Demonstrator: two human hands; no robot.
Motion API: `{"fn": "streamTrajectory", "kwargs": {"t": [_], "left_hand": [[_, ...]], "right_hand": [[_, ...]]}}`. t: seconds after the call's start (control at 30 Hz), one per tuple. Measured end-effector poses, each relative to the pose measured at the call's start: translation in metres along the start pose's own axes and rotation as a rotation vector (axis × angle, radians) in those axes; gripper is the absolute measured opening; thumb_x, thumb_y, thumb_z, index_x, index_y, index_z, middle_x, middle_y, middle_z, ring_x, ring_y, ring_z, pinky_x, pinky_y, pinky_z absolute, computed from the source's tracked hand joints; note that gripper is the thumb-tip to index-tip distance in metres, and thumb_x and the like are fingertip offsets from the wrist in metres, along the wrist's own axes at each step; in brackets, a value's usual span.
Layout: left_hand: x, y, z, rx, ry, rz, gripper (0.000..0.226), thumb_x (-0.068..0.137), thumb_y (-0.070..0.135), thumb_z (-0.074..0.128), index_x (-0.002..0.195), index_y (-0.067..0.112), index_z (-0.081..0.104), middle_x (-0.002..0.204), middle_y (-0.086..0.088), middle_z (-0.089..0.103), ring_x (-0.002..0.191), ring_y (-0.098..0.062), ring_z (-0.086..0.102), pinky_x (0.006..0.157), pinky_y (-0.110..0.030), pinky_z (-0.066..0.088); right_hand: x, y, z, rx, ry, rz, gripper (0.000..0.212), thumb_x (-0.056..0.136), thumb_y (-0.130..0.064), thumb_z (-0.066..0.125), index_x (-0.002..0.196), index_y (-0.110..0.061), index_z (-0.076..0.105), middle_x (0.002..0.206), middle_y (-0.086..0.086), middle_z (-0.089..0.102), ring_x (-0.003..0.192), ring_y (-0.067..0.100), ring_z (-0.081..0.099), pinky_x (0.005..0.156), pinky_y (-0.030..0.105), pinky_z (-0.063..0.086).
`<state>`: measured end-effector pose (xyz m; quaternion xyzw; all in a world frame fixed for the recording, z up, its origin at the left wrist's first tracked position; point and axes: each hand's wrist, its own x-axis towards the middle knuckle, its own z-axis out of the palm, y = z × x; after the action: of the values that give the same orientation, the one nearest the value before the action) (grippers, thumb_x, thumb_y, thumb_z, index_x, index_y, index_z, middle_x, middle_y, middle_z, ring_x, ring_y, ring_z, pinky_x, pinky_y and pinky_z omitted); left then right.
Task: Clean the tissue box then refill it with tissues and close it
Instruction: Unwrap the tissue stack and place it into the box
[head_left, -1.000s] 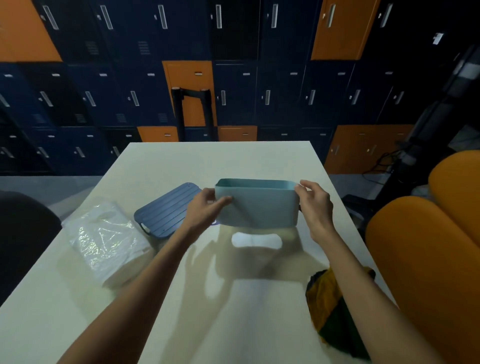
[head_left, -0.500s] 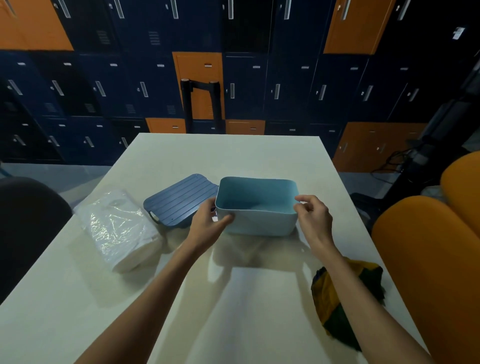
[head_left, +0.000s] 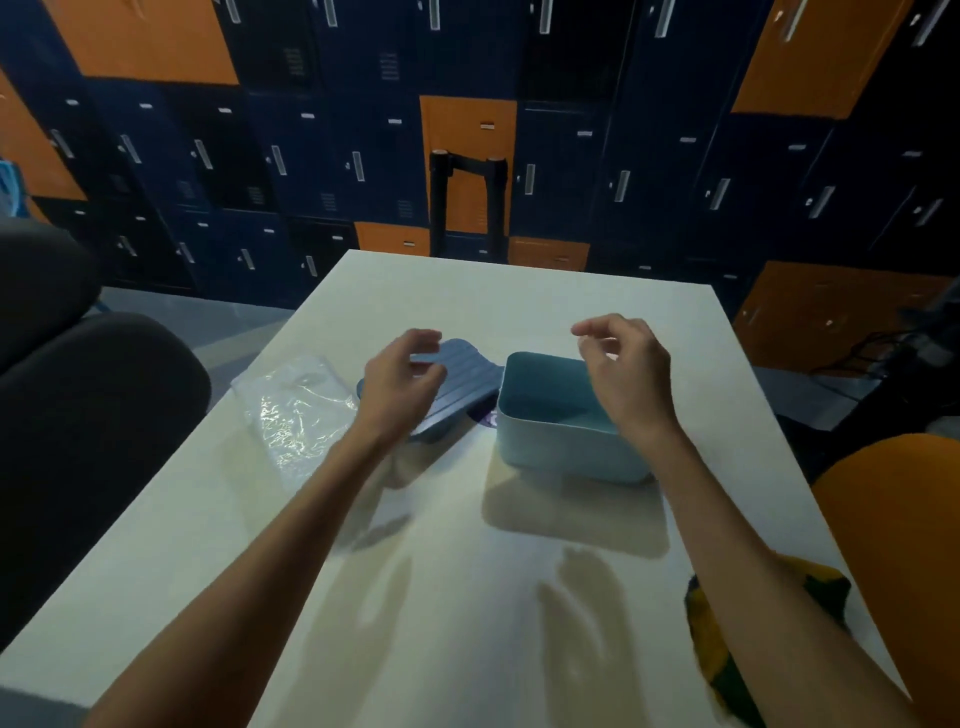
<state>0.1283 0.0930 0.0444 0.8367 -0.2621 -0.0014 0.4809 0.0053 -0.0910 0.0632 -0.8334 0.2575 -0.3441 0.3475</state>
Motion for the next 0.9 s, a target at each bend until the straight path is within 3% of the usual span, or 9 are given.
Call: {"fn": "streamTrajectory", "kwargs": {"t": [0.17,0.33,0.47,0.57,0.63,0.73,0.9], "left_hand": [[0.024,-0.03,-0.067,-0.04,0.209,-0.14,0.035,0.091,0.011,0.058,0.125,0.011,0.059,0.122,-0.003,0.063,0.102,-0.014,0.06,0.086,-0.026,0.047],[0.022,-0.09,-0.115,-0.036,0.313,-0.41,0.044,0.091,0.021,0.058,0.132,0.008,0.05,0.129,-0.01,0.055,0.11,-0.024,0.054,0.09,-0.037,0.046],[0.018,-0.134,-0.127,-0.063,0.241,-0.616,0.05,0.088,0.032,0.06,0.128,0.003,0.051,0.129,-0.02,0.055,0.105,-0.036,0.058,0.07,-0.033,0.043],[0.017,-0.157,-0.135,-0.206,0.161,-0.789,0.068,0.086,0.05,0.061,0.136,0.007,0.044,0.134,-0.013,0.052,0.112,-0.032,0.055,0.08,-0.039,0.047],[0.013,-0.165,-0.137,-0.258,0.098,-0.833,0.067,0.084,0.058,0.06,0.128,0.007,0.05,0.128,-0.007,0.054,0.109,-0.027,0.055,0.083,-0.041,0.048],[0.009,-0.171,-0.136,-0.292,0.01,-0.857,0.058,0.083,0.062,0.06,0.11,0.011,0.055,0.109,-0.006,0.059,0.097,-0.022,0.061,0.087,-0.042,0.05],[0.009,-0.172,-0.13,-0.304,-0.047,-0.891,0.066,0.077,0.064,0.065,0.114,0.009,0.062,0.116,-0.013,0.064,0.091,-0.023,0.063,0.085,-0.04,0.054]], "right_hand": [[0.011,-0.051,0.063,0.069,-0.277,-0.071,0.017,0.094,-0.011,0.054,0.105,-0.014,0.067,0.11,0.005,0.062,0.093,0.014,0.059,0.069,0.01,0.043],[0.035,-0.109,0.153,0.064,-0.645,-0.162,0.031,0.094,-0.027,0.056,0.123,-0.019,0.06,0.12,0.006,0.058,0.108,0.019,0.056,0.089,0.028,0.045],[0.048,-0.137,0.218,0.05,-0.869,-0.131,0.045,0.095,-0.039,0.053,0.136,-0.021,0.05,0.136,0.005,0.051,0.125,0.019,0.047,0.09,0.026,0.037],[0.049,-0.145,0.265,-0.038,-1.063,-0.07,0.058,0.091,-0.054,0.053,0.138,-0.021,0.047,0.144,0.002,0.045,0.131,0.022,0.043,0.099,0.034,0.036],[0.047,-0.143,0.284,-0.139,-1.164,-0.035,0.068,0.088,-0.061,0.051,0.141,-0.019,0.044,0.147,0.002,0.042,0.133,0.025,0.041,0.099,0.039,0.036],[0.047,-0.137,0.299,-0.292,-1.218,-0.003,0.081,0.083,-0.069,0.051,0.144,-0.016,0.039,0.147,0.005,0.04,0.128,0.031,0.044,0.09,0.041,0.043],[0.048,-0.121,0.308,-0.275,-1.226,0.061,0.083,0.078,-0.07,0.057,0.135,-0.01,0.045,0.132,0.009,0.052,0.103,0.026,0.055,0.088,0.039,0.049]]}}
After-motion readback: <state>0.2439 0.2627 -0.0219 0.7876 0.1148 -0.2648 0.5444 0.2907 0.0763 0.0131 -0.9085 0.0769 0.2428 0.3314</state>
